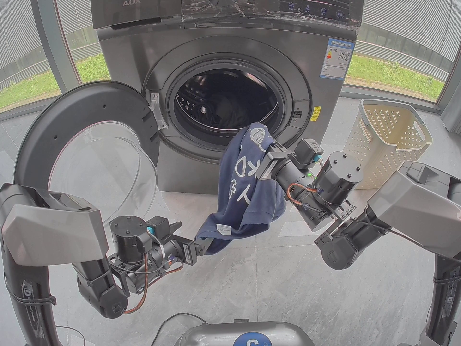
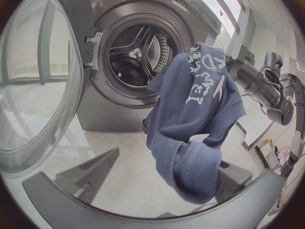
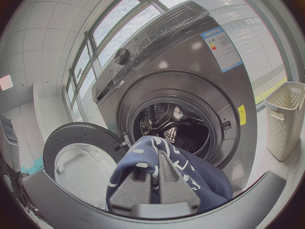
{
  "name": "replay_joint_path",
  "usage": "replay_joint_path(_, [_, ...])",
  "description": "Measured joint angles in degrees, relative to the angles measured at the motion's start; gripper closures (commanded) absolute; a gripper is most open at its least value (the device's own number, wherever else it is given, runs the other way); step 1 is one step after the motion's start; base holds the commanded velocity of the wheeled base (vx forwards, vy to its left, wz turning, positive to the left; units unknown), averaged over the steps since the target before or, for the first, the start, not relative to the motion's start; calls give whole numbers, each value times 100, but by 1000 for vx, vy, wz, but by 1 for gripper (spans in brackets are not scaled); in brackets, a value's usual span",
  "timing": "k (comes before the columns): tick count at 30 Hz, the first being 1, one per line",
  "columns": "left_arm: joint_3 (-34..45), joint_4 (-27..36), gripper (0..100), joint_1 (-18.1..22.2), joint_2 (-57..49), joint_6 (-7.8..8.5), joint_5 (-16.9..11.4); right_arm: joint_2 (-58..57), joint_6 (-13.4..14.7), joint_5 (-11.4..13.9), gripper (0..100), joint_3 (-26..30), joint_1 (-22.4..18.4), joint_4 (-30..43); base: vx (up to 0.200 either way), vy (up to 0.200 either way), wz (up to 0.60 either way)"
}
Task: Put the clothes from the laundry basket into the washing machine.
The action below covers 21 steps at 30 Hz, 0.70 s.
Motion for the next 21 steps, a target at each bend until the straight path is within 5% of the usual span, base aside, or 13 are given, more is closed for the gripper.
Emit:
replay_joint_path(12, [1342, -24, 0, -358, -457, 39, -55, -61, 10, -177, 100, -102, -30, 0, 0, 0, 0])
replay_joint_path(21, [1530, -32, 0, -581, -617, 44, -68, -96, 21, -205, 100, -171, -79, -2, 0, 0, 0])
